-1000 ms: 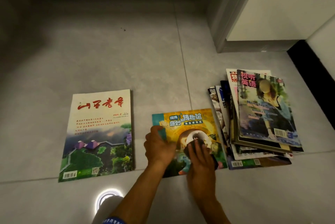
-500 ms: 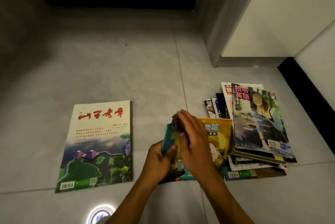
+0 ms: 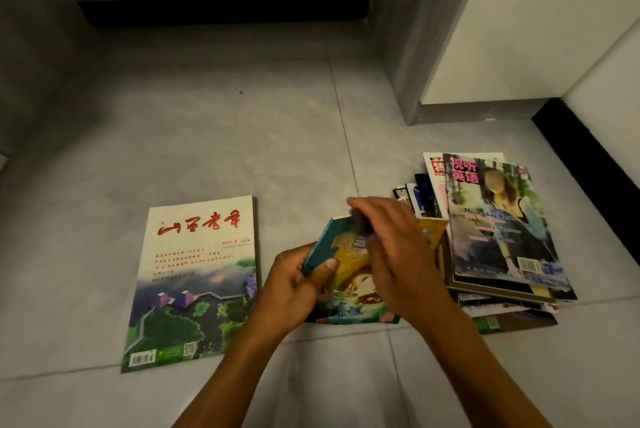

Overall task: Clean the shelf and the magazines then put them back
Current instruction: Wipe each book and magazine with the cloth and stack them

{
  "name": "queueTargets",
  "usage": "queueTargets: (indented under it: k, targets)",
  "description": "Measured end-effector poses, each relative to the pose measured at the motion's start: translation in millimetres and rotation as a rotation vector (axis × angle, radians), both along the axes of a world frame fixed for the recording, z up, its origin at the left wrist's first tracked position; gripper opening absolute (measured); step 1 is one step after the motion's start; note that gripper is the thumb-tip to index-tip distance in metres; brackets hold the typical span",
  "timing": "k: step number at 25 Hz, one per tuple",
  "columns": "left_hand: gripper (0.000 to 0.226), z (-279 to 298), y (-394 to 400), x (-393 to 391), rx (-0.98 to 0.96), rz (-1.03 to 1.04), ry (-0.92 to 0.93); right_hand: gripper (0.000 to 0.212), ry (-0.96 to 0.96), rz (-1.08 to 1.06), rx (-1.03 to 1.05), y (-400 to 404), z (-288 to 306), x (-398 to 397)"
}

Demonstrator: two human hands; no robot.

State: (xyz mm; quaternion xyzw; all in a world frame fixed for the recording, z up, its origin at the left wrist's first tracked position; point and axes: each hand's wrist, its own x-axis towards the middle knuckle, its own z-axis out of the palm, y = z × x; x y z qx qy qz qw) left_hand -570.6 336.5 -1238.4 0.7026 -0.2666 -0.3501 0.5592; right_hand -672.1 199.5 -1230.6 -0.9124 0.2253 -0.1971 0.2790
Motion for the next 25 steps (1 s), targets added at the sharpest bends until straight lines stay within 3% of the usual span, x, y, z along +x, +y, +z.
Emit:
queueTargets:
  k: [3,7,11,13,16,20,23,25]
  targets:
    - [0.011,-2.7,4.0,-3.5,-0.026,0.098,0.029,0.043,-0.042,0.143,-0.068,15.2,8.5,12.4]
    - [0.012,-6.7,16.2,8.0,-0.005,0.161,0.040,0.034,0.098,-0.072,-0.059,-53.9,-32.3,-35.2]
    - [0.009,-20.1,19.1,7.8,-0.001,0.245,0.148,0.042,-0.178,-0.281,0.840,-58.3,-38.5,-51.8]
    - [0.014,-20.0,19.3,6.4,0.057,0.208,0.200,0.042,-0.236,-0.331,0.996,-51.9,-37.9,-47.9]
    - [0.016,-2.3,25.0,25.4,0.140,0.004,0.150,0.039,-0.183,-0.251,0.852,-51.9,-16.9,-46.3]
    - [0.013,23.0,6.1,36.9,0.201,-0.315,-0.111,0.038,-0.119,-0.033,0.608,-45.6,21.1,-36.0]
    - [0.014,33.5,-15.7,12.2,0.146,-0.132,-0.279,0.031,-0.091,0.123,0.284,-20.6,36.1,-10.7]
    - [0.016,38.5,-17.6,5.8,0.023,-0.024,-0.190,0.034,-0.086,0.144,0.106,-16.1,39.1,-1.9]
